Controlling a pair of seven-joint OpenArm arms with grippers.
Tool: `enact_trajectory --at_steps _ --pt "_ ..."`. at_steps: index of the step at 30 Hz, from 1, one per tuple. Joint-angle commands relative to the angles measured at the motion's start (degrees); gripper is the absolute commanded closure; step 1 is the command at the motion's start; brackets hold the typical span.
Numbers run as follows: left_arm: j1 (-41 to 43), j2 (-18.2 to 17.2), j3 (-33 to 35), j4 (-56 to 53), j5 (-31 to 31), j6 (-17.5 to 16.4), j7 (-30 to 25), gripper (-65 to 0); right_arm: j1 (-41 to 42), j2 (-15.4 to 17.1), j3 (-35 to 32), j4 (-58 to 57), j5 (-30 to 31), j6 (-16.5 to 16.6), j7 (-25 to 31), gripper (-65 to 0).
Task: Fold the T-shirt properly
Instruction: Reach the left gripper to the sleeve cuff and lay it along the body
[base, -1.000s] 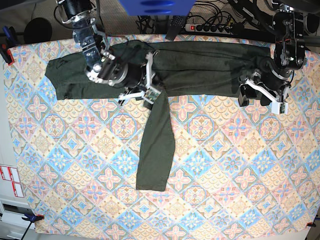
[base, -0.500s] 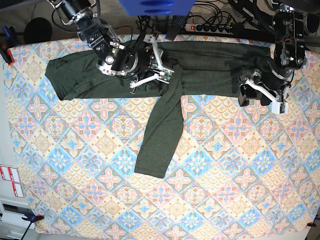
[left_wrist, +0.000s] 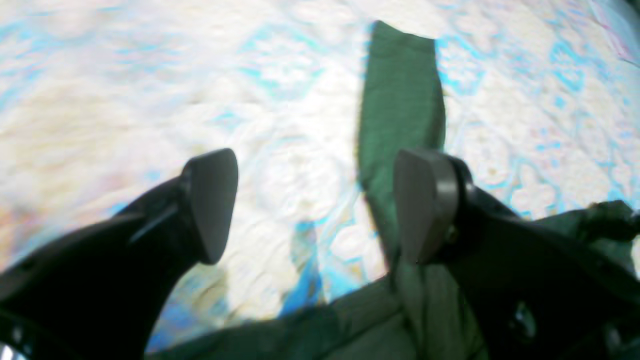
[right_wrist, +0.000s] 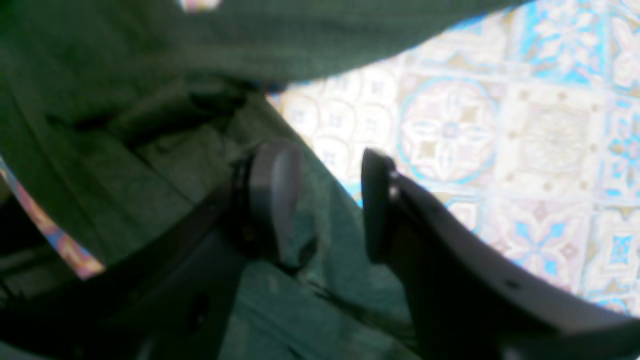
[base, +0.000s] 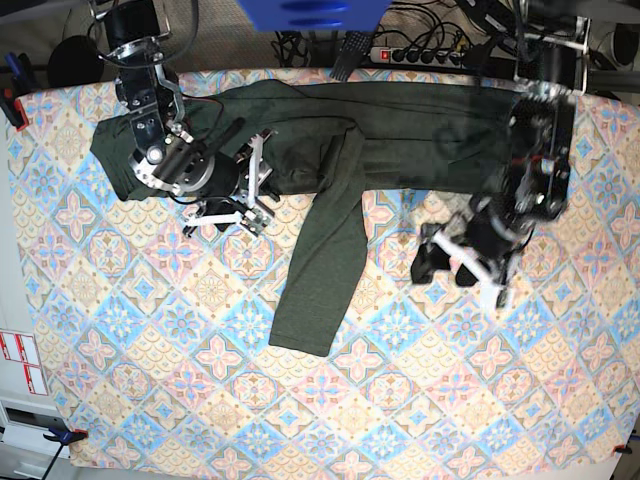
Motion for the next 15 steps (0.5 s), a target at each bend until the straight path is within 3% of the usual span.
enact_trajectory --at_steps 1,11,15 --pt "-2.81 1.51 0.78 -5.06 0.53 0.12 -0.66 -47.8 -0.19 0.15 1.32 1.66 0.69 0.20 0.84 -23.6" --pt "-20.56 15.66 8.87 -28.97 11.52 0.12 -0.93 -44.3 -6.52 0.15 6.77 2.98 0.69 0.20 2.33 -23.6" --pt "-24.70 19.27 9.13 -36.71 14.95 0.12 -4.88 -44.7 -6.87 0.15 7.56 3.15 0.69 0.20 2.68 -23.6"
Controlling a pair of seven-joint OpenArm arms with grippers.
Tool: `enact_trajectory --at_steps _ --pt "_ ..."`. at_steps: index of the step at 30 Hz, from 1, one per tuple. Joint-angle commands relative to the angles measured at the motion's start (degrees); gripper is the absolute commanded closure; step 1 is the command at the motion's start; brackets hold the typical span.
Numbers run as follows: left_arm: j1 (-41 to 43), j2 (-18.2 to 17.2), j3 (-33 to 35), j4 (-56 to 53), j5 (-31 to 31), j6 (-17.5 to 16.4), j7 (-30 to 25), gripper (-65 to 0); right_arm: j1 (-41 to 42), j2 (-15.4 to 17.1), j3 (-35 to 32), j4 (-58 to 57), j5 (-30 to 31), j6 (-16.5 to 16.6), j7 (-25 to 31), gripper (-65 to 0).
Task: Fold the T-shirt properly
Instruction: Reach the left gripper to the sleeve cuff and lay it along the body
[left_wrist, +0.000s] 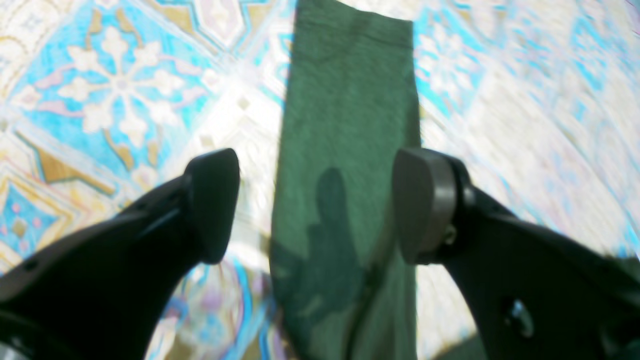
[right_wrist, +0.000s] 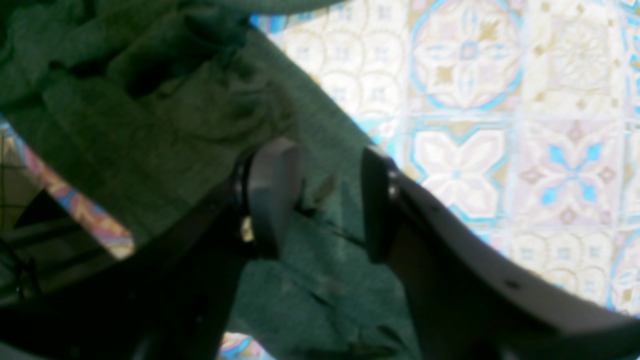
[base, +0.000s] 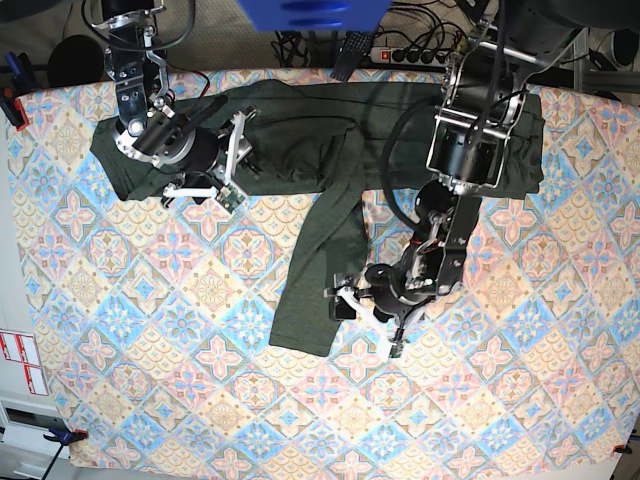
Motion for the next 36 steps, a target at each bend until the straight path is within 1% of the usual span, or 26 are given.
enact_trajectory --at_steps 1,5,13,18,21,22,24,25,28,29,31,36 --pt "-2.67 0.96 -0.22 -3.54 0.97 -0.25 -2.40 -44.7 0.29 0.28 0.75 1.76 0.61 -0.17 1.06 -23.6" --pt "-5.57 3.15 -0.22 -10.75 2.20 -0.25 -5.21 -44.9 0.29 0.28 1.54 2.64 0.61 -0.17 1.06 -23.6" --pt "-6.89 6.49 -0.22 -20.16 2.20 -0.25 -10.66 -44.9 0.38 0.28 1.89 2.72 0.61 -0.17 1.06 -23.6" --pt "-7.24 7.81 -0.22 -24.55 2.20 -0.25 -12.51 -44.3 0.38 0.28 1.89 2.72 0.61 -0.17 1.06 -23.6" --pt "-7.15 8.69 -0.13 -24.99 2.11 -0.34 -12.42 -42.8 0.56 0.28 1.89 2.72 0.61 -0.17 1.06 -23.6" --pt "-7.15 8.96 -0.13 -24.99 2.11 -0.51 -12.33 -40.2 0.56 0.28 1.89 2.72 0.61 -0.17 1.06 -23.6" --pt "-7.15 9.04 -0.13 -24.91 1.76 -0.51 -12.24 -29.2 0.65 0.28 1.89 2.72 0.61 -0.17 1.06 -23.6" --pt "-7.15 9.13 -0.13 -24.91 1.67 -0.51 -12.24 -21.6 0.65 0.28 1.89 2.72 0.61 -0.17 1.06 -23.6" --pt "-7.15 9.40 -0.22 -23.06 1.67 -0.51 -12.51 -1.9 0.73 0.28 1.89 2.72 0.61 -0.17 1.06 -23.6" --pt "-7.06 9.31 -0.22 -21.74 2.02 -0.51 -12.33 0.0 0.73 0.28 1.89 2.72 0.61 -0.17 1.06 -23.6" --pt "-6.01 8.34 -0.22 -18.84 2.11 -0.51 -12.07 0.0 0.73 0.28 1.89 2.72 0.61 -0.17 1.06 -23.6" --pt "1.11 3.33 -0.22 -2.75 2.11 -0.16 -12.07 0.0 0.82 0.28 1.89 2.81 0.69 -0.17 1.06 -23.6"
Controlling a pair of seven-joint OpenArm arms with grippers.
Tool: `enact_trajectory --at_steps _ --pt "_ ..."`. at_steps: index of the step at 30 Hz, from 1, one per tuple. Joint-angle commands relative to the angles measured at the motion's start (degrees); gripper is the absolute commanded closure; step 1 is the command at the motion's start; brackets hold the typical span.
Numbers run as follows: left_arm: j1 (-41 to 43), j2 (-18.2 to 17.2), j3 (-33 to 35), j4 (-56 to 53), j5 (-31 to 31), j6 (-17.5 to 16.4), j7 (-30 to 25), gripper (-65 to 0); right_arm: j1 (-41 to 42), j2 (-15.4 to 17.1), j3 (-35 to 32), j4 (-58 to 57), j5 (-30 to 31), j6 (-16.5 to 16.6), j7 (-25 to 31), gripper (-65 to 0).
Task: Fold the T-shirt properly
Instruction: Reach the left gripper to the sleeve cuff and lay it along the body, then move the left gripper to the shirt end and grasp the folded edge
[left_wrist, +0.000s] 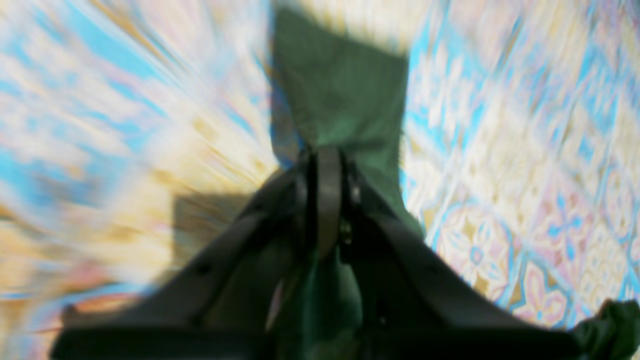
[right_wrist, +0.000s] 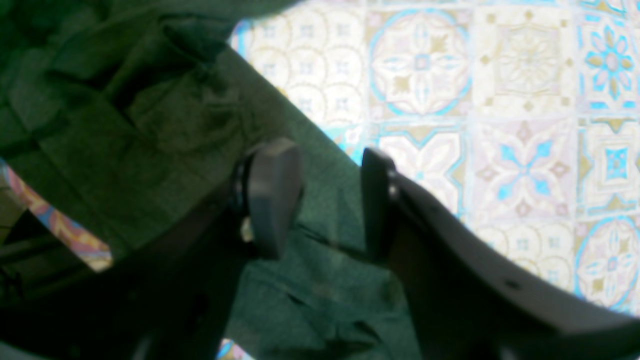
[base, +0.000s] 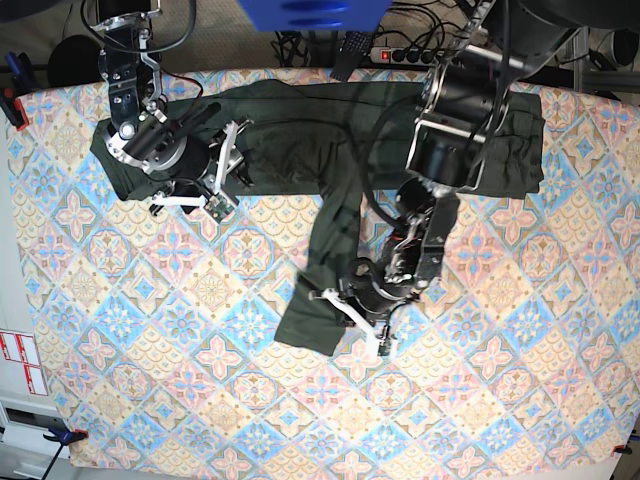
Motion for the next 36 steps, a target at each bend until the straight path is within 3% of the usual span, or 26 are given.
enact_trajectory --at_steps 1,6,14,23,36 --pt "1.25 -2.58 -0.14 8.42 -0.14 -0.18 -0.53 0.0 0.38 0.28 0.21 1.26 0.85 0.02 1.09 -23.6" --pt "10.84 -8.21 -0.49 23.63 -0.76 -0.18 3.34 0.0 0.47 0.28 0.21 1.26 0.85 0.02 1.09 -23.6" --pt "31.06 -17.17 -3.92 49.12 -0.49 -0.18 3.34 0.0 1.88 0.28 0.21 1.00 0.85 0.02 1.00 -23.6" --pt "47.58 -18.40 -19.12 62.75 -0.23 -0.18 3.78 0.0 2.05 0.28 -0.06 0.91 0.85 0.02 0.82 -23.6" --pt "60.24 -18.40 -29.23 63.63 -0.23 -0.18 3.43 0.0 2.05 0.28 -0.14 0.91 0.85 0.02 1.00 -23.6"
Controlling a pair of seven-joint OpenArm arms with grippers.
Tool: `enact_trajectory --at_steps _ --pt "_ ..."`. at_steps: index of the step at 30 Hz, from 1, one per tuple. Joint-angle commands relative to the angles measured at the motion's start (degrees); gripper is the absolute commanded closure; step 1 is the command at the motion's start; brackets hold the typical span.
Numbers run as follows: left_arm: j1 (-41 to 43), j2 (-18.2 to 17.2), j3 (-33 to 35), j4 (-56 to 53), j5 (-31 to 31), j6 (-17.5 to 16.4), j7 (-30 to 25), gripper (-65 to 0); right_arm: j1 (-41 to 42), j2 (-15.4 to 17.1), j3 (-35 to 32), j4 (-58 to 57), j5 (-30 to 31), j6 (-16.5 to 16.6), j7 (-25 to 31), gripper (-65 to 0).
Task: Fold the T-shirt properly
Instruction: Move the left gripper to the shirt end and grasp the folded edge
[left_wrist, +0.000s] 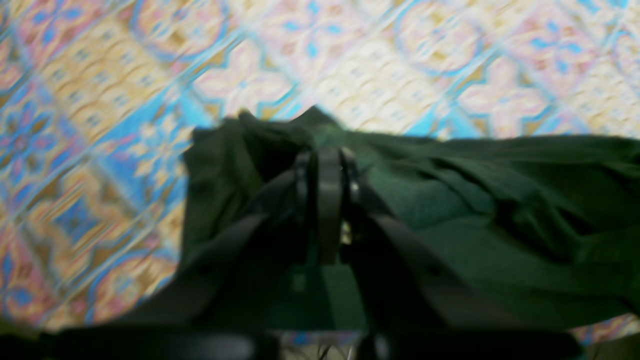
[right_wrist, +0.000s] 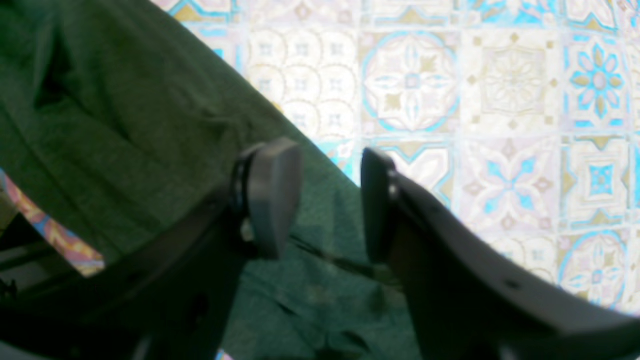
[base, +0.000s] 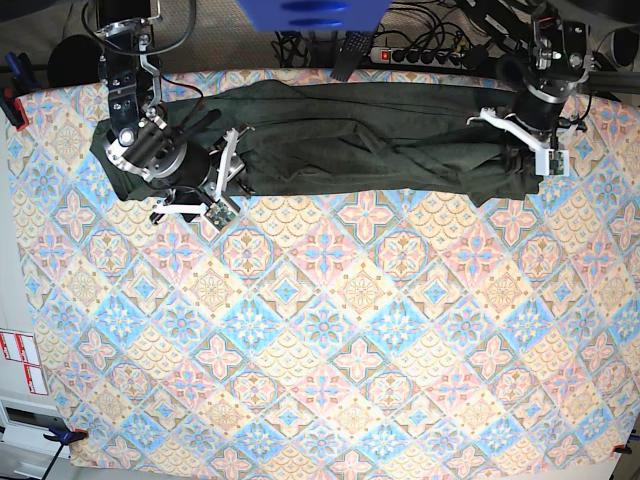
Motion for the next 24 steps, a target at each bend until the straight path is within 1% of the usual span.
enact_trajectory --at_steps 1,5,9,10,11,13,15,16,18,20,22,24 --pt "0.58 -0.52 -1.17 1.07 -0.21 -0.14 -1.20 0.0 0.46 0.26 0.18 0.95 0.72 -0.15 1.20 -23.6" --pt "3.12 -0.35 -2.32 0.90 -0.12 -0.14 -1.29 0.0 0.46 0.26 0.10 0.95 0.72 -0.15 1.11 -23.6" --pt "3.30 -0.35 -2.32 -1.13 0.06 -0.14 -0.85 0.0 0.46 0.26 0.10 0.95 0.72 -0.15 1.11 -23.6" --pt "3.04 -0.44 -2.32 -1.83 0.06 -0.14 0.29 0.0 0.37 0.26 0.10 0.95 0.72 -0.15 1.11 -23.6" --pt "2.69 -0.44 -2.32 -2.44 -0.12 -0.14 2.58 0.0 0.20 0.26 0.10 1.04 0.72 -0.15 1.02 -23.6" --pt "0.31 -0.17 -2.32 -2.62 -0.65 -0.14 8.64 0.0 0.20 0.26 0.10 1.04 0.72 -0.15 0.93 -23.6" --pt "-1.80 -0.08 -2.32 -2.44 -0.82 -0.14 14.01 -4.3 0.11 0.26 0.10 1.13 0.72 -0.15 0.93 -23.6" --pt "-2.50 0.00 -2.32 -2.27 -0.82 -0.14 15.33 -5.9 0.11 0.26 0.10 1.13 0.72 -0.15 0.84 -23.6" --pt "-2.77 0.00 -2.75 -1.21 -1.35 -0.14 16.12 -9.4 0.02 0.26 0.10 1.13 0.72 -0.15 0.84 -23.6" --pt "-2.68 -0.17 -5.83 -0.69 -3.11 -0.14 16.38 -13.7 0.02 0.26 0.10 1.13 0.72 -0.15 0.84 -23.6" --pt "-2.59 -0.70 -9.70 -0.77 -5.22 -0.14 17.70 -22.2 0.02 0.26 0.10 1.13 0.72 -0.15 0.84 -23.6" --pt "-3.64 -2.99 -11.90 -0.95 -6.54 -0.40 22.36 -33.1 0.02 0.26 0.10 1.13 0.72 -0.15 0.93 -23.6"
